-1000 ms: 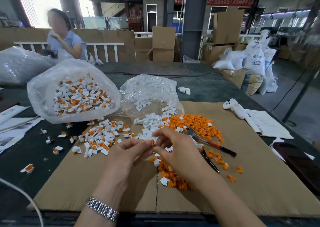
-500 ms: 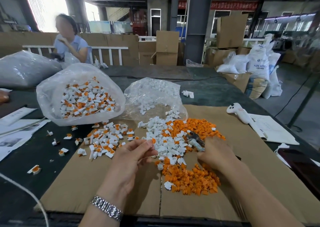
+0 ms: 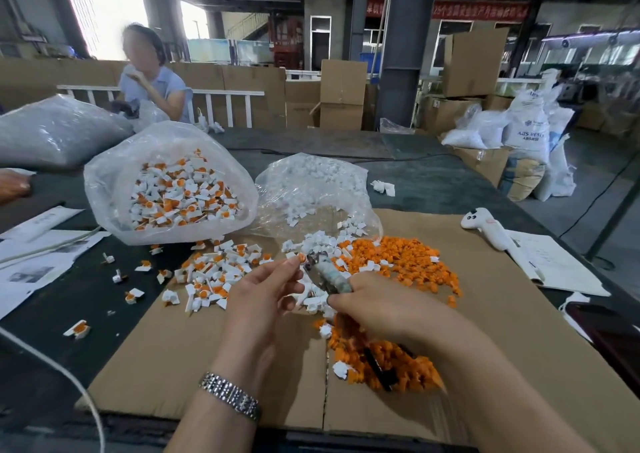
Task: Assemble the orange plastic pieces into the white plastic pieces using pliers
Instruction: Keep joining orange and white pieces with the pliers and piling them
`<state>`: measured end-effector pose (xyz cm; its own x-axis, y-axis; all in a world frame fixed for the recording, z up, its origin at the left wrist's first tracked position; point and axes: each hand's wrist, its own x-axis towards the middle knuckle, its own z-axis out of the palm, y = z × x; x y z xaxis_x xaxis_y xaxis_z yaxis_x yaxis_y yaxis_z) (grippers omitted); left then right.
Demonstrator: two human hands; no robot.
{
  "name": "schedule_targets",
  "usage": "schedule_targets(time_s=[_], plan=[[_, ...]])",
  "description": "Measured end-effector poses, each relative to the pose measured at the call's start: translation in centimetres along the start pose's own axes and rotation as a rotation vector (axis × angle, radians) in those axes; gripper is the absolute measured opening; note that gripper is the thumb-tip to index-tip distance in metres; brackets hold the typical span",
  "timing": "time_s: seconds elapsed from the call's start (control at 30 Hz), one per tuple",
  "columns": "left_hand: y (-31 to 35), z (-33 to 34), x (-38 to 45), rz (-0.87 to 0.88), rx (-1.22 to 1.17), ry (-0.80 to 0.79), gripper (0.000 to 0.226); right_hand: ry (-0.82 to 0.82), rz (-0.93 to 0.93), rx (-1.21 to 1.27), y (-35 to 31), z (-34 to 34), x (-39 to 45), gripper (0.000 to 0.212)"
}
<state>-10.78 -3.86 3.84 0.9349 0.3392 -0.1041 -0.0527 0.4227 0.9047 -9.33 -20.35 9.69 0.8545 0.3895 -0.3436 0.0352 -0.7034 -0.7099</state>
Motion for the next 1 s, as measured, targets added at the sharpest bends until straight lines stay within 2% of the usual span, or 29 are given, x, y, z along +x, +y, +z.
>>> schedule_targets(time_s=[0.07, 0.17, 0.37, 0.53, 0.8, 0.9, 1.0], plan=[[0.0, -0.3, 0.0, 0.023, 0.036, 0.021, 0.009, 0.000, -0.008, 0.007, -0.4, 0.3, -0.1, 0.020], [-0.2, -0.7, 0.2, 0.054, 0.097, 0.042, 0.012, 0.024, -0.026, -0.055, -0.4, 0.7, -0.3, 0.028], [-0.7, -1.0, 0.6, 0.069, 0.135, 0.049, 0.008, -0.002, -0.070, -0.010, -0.3, 1.5, -0.5, 0.033], [-1.2, -1.5, 0.9, 0.053, 0.143, 0.042, 0.009, 0.076, -0.112, -0.071, -0.3, 2.4, -0.7, 0.040], [-1.7, -1.3, 0.8, 0.062, 0.116, 0.062, 0.009, 0.308, -0.085, -0.132, 0.5, 5.0, 0.2, 0.042], [-2.0, -1.4, 0.7, 0.043, 0.104, 0.047, 0.011, 0.249, -0.085, -0.109, 0.7, 4.7, 0.2, 0.044], [-1.9, -1.7, 0.8, 0.023, 0.084, 0.017, 0.011, 0.104, -0.062, -0.018, 0.8, 3.2, -0.1, 0.060]])
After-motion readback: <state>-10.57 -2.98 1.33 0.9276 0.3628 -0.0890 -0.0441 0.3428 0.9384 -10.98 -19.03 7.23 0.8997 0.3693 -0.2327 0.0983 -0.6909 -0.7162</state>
